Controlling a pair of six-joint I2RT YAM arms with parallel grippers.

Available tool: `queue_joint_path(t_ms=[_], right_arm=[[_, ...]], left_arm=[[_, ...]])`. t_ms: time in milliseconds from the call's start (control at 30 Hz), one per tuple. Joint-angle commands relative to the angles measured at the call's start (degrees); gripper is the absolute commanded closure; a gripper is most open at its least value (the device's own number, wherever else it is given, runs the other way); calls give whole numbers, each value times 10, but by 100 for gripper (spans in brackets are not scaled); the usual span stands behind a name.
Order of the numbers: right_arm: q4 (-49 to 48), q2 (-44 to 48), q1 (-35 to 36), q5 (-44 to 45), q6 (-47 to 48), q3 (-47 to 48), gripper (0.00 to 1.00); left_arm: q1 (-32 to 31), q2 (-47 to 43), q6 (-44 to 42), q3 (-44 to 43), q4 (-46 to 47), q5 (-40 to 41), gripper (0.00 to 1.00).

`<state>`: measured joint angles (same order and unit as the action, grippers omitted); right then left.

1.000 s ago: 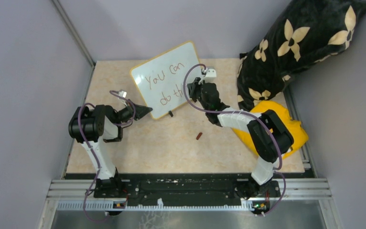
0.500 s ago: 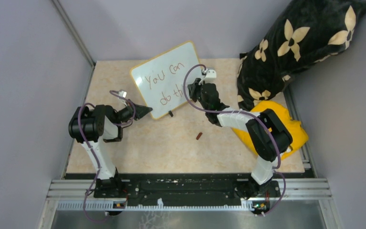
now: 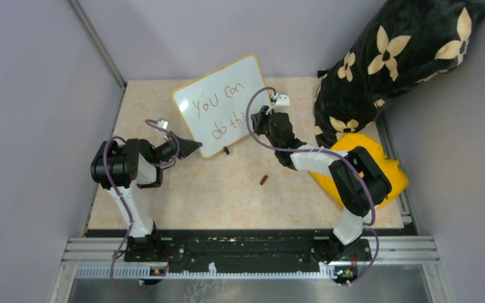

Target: Write a sentence on the whiteboard

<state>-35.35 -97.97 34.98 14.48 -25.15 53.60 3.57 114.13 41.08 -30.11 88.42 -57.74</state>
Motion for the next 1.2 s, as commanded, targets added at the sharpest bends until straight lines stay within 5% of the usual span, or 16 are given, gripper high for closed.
queue_joint_path(t_ms=[0, 1167], right_arm=[[-29, 31, -5, -16, -11, 4, 100], [-11, -12, -7, -2, 1, 2, 100]], left_arm=[[-4, 7, 10, -7, 16, -12, 100], [-4, 7, 9, -8, 14, -13, 100]])
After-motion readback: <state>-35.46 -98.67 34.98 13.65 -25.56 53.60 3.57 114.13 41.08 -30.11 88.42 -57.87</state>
